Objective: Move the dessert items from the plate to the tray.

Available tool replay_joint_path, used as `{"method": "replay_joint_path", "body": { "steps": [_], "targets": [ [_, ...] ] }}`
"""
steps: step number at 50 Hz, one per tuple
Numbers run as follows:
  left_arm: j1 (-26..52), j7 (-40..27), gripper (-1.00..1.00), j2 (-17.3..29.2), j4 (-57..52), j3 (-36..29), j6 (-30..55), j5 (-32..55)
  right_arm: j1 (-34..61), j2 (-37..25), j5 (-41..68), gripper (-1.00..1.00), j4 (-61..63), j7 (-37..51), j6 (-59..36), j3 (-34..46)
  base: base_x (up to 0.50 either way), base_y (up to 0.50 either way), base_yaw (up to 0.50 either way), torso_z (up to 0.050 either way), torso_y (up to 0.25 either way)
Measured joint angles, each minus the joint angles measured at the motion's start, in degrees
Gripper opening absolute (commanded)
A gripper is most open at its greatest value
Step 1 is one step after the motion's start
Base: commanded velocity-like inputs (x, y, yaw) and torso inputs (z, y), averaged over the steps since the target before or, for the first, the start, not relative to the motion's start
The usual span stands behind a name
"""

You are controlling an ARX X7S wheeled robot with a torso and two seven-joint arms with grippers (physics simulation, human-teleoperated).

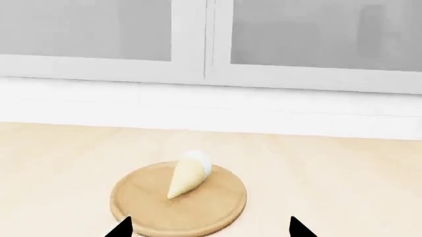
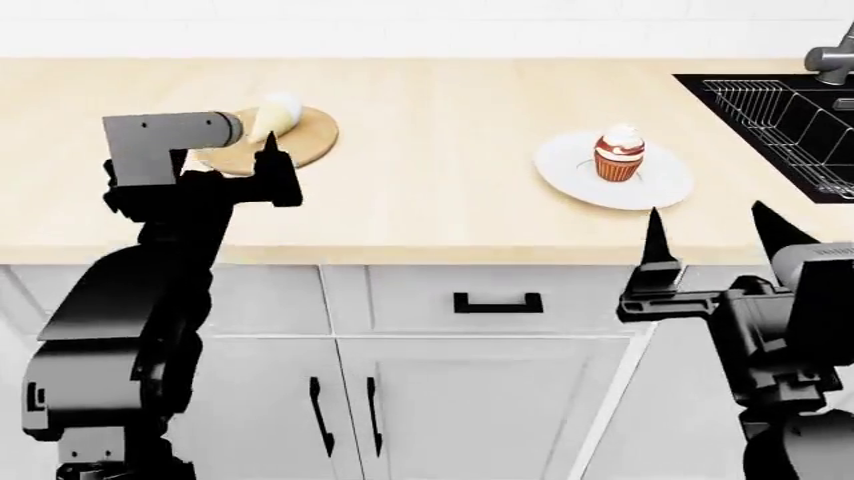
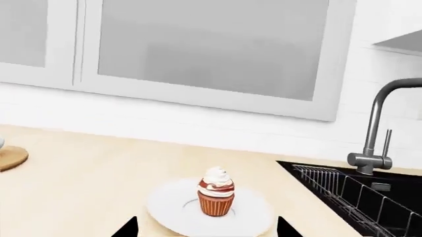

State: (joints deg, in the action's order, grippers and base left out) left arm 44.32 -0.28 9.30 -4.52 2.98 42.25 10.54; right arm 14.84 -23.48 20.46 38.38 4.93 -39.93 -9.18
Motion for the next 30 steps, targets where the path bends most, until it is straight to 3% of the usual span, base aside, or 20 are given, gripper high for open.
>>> {"method": "replay_joint_path", "body": {
  "steps": [11, 30],
  "targets": [
    [14.48, 2.64, 1.0, 3.0, 12.6, -0.03, -1.4, 0.02, 11.77, -8.41, 5.84, 1.0, 9.95, 0.56, -19.9, -2.97, 0.5, 0.0, 0.0, 0.0, 0.0],
    [21.47, 4.93, 1.0, 5.47, 20.12, -1.12, -2.23, -0.06, 24.98, -17.37, 11.69, 1.0, 15.06, -0.66, -35.35, -4.71, 0.5, 0.11, 0.0, 0.0, 0.0]
  ]
}}
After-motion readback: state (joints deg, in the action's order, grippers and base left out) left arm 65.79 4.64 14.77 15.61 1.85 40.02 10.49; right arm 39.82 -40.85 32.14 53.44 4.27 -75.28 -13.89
